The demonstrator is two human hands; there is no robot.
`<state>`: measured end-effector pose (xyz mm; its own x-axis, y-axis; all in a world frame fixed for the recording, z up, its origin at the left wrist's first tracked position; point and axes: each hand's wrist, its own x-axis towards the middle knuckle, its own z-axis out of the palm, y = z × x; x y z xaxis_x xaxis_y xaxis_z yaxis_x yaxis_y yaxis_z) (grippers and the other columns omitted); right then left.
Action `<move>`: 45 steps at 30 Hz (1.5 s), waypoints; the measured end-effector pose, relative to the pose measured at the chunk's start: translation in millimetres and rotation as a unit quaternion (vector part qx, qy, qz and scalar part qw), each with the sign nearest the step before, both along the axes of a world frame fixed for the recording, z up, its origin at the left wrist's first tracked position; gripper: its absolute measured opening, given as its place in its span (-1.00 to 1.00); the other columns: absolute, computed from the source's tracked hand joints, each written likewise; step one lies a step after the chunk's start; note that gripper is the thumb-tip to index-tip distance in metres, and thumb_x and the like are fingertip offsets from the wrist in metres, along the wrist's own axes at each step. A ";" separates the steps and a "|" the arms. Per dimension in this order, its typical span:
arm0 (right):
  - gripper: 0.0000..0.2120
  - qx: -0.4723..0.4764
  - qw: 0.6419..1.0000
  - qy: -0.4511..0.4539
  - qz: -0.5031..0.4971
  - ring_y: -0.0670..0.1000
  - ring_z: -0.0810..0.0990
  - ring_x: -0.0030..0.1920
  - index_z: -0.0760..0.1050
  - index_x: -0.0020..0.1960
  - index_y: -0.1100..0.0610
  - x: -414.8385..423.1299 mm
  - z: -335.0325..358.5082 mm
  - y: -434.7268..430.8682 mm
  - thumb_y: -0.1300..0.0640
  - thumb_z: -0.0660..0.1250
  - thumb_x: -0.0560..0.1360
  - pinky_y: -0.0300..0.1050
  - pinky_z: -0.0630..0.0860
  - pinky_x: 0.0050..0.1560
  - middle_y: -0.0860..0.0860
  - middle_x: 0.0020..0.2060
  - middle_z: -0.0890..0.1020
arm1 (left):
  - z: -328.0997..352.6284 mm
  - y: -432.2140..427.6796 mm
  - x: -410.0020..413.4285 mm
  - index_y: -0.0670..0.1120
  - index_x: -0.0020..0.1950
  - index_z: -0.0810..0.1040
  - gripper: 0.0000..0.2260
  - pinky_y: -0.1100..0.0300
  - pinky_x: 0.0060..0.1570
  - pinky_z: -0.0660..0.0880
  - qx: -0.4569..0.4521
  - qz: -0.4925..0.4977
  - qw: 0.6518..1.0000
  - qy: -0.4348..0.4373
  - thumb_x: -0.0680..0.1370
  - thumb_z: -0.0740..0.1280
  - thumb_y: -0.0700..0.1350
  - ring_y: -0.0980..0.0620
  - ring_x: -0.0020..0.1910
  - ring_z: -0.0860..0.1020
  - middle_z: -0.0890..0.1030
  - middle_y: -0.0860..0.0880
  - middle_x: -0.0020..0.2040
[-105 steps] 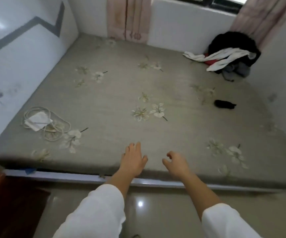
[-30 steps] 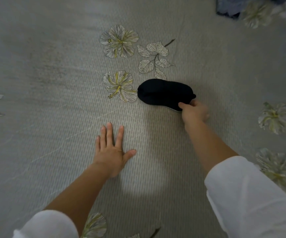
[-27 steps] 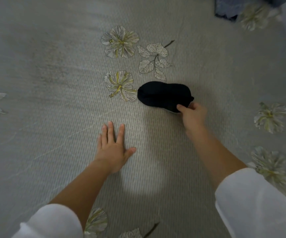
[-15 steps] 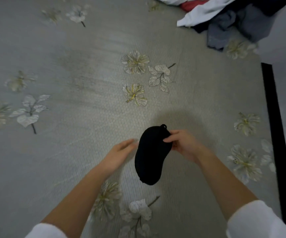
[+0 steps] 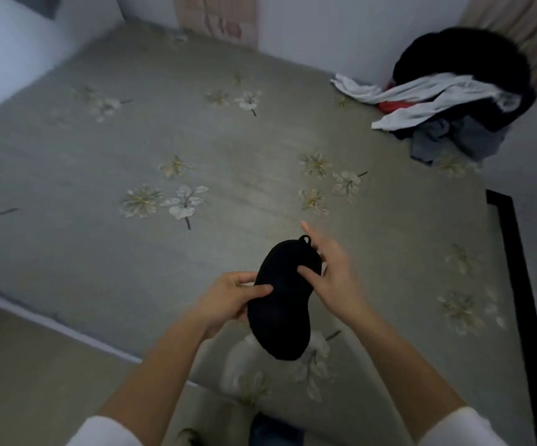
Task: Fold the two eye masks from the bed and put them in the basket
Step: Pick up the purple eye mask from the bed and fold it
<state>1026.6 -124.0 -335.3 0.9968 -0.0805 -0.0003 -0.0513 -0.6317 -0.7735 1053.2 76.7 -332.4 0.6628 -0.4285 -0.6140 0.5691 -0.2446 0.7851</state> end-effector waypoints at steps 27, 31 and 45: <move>-0.84 -0.032 0.927 0.092 0.361 0.03 0.53 -0.13 0.49 -0.31 0.02 -4.6 139.5 306.8 0.12 0.48 0.32 0.08 0.45 0.01 0.10 -0.12 0.62 | 42.2 335.7 -73.0 -0.17 -0.24 0.43 -0.81 0.36 -0.45 0.55 -0.170 0.490 0.855 0.006 0.50 0.17 -0.40 0.05 -0.26 0.46 0.47 -0.11 -0.24; -0.87 0.112 0.920 0.101 0.362 0.03 0.53 -0.09 0.59 -0.37 0.17 16.8 152.7 317.5 0.16 0.51 0.25 -0.07 0.39 -0.02 0.02 -0.12 0.60 | 36.7 362.2 -61.5 -0.21 -0.17 0.48 -0.84 0.31 -0.49 0.55 -0.144 0.555 0.819 0.003 0.49 0.18 -0.41 0.02 -0.25 0.50 0.51 -0.15 -0.16; -0.65 0.305 0.937 0.020 0.168 -0.07 0.59 0.18 0.57 0.11 0.00 142.0 143.2 388.7 0.31 0.11 0.54 -0.10 0.41 0.13 -0.18 0.00 0.68 | 59.8 394.7 35.1 -0.16 0.11 0.61 -0.73 0.26 -0.17 0.61 -0.038 0.459 0.875 -0.150 0.46 0.32 -0.39 0.11 -0.26 0.61 0.64 -0.07 -0.11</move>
